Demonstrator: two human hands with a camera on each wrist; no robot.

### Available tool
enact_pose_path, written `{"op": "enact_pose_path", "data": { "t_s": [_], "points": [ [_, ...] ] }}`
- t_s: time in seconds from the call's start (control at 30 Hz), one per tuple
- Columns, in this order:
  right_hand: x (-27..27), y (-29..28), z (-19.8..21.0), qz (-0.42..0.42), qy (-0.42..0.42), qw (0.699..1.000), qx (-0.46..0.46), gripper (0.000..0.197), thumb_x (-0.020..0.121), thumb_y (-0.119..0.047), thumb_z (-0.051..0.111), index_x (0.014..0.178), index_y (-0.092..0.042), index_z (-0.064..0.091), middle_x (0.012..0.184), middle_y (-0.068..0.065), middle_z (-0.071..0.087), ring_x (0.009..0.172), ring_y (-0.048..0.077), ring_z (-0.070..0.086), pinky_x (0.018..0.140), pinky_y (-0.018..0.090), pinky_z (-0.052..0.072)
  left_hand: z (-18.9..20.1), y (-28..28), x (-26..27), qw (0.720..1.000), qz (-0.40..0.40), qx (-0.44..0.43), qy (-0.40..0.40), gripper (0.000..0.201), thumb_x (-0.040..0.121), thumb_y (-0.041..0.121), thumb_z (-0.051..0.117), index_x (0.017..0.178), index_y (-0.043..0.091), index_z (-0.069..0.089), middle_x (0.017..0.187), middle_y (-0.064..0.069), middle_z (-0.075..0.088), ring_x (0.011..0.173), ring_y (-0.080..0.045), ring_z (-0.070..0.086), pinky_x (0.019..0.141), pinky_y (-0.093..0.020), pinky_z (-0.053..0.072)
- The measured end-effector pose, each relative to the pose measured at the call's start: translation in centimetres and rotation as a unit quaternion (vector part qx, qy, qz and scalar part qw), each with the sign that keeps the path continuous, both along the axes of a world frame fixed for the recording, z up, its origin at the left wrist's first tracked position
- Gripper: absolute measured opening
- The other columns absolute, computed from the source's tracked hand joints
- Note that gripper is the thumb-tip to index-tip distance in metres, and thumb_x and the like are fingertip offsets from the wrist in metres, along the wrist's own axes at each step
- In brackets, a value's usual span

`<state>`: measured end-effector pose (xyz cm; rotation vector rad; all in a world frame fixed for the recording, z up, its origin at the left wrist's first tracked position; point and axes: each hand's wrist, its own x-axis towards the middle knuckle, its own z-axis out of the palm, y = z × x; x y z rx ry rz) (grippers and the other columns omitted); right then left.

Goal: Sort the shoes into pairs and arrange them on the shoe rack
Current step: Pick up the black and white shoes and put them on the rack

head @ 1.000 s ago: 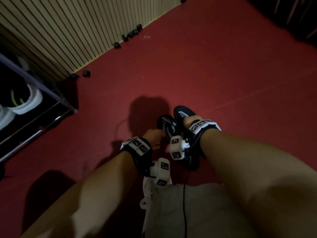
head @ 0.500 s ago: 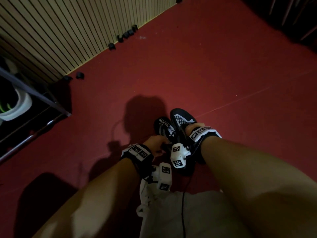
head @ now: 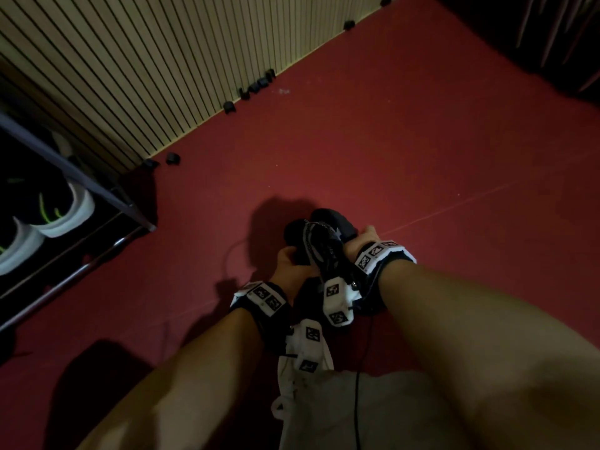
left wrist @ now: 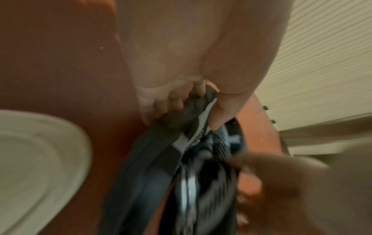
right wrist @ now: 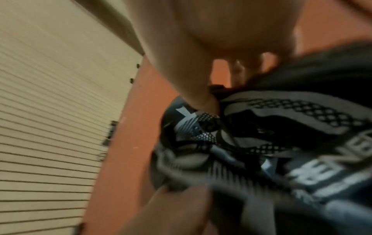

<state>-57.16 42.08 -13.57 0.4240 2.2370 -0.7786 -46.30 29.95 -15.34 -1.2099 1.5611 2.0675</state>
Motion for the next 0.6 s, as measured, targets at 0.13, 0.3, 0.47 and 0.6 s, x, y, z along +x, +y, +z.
{"op": "enact_pose_path", "data": {
  "t_s": [0.13, 0.3, 0.47, 0.6],
  "points": [
    [-0.6, -3.5, -0.9, 0.05, -0.028, 0.997, -0.043, 0.076, 0.08, -0.03, 0.07, 0.142, -0.005, 0.035, 0.14, 0.015, 0.047, 0.128, 0.034, 0.047, 0.104, 0.037, 0.041, 1.2, -2.2, -0.2, 0.995, 0.014, -0.098, 0.02, 0.083, 0.074, -0.012, 0.069, 0.142, 0.016, 0.029, 0.128, -0.011, 0.053, 0.117, -0.031, 0.055, 0.099, -0.05, 0.048],
    [0.0, -8.8, -2.0, 0.125, -0.019, 0.991, -0.049, 0.086, 0.045, -0.062, 0.069, 0.108, -0.004, 0.066, 0.094, 0.013, 0.071, 0.077, 0.029, 0.067, 0.069, 0.035, 0.057, 3.2, -7.6, 2.4, 0.984, 0.096, -0.152, 0.005, 0.043, 0.08, -0.019, 0.059, 0.099, 0.018, 0.048, 0.101, -0.007, 0.059, 0.104, -0.028, 0.06, 0.093, -0.045, 0.051],
    [3.2, -13.6, 2.2, 0.142, -0.044, 0.98, -0.129, 0.053, 0.08, -0.025, 0.072, 0.117, 0.01, 0.058, 0.096, 0.019, 0.067, 0.074, 0.028, 0.063, 0.059, 0.03, 0.048, 4.5, -14.3, 6.8, 0.978, 0.142, -0.133, -0.072, 0.062, 0.068, -0.018, 0.057, 0.126, 0.001, 0.05, 0.104, -0.02, 0.065, 0.09, -0.035, 0.064, 0.071, -0.041, 0.056],
    [5.0, -17.6, 3.7, 0.15, -0.077, 0.967, -0.193, 0.06, 0.079, -0.034, 0.073, 0.118, 0.008, 0.058, 0.113, 0.017, 0.066, 0.094, 0.03, 0.063, 0.082, 0.035, 0.051, 6.3, -19.3, 10.7, 0.978, 0.176, -0.108, -0.04, 0.075, 0.049, -0.011, 0.062, 0.123, -0.007, 0.053, 0.097, -0.023, 0.067, 0.082, -0.038, 0.066, 0.064, -0.042, 0.061]
  ]
}}
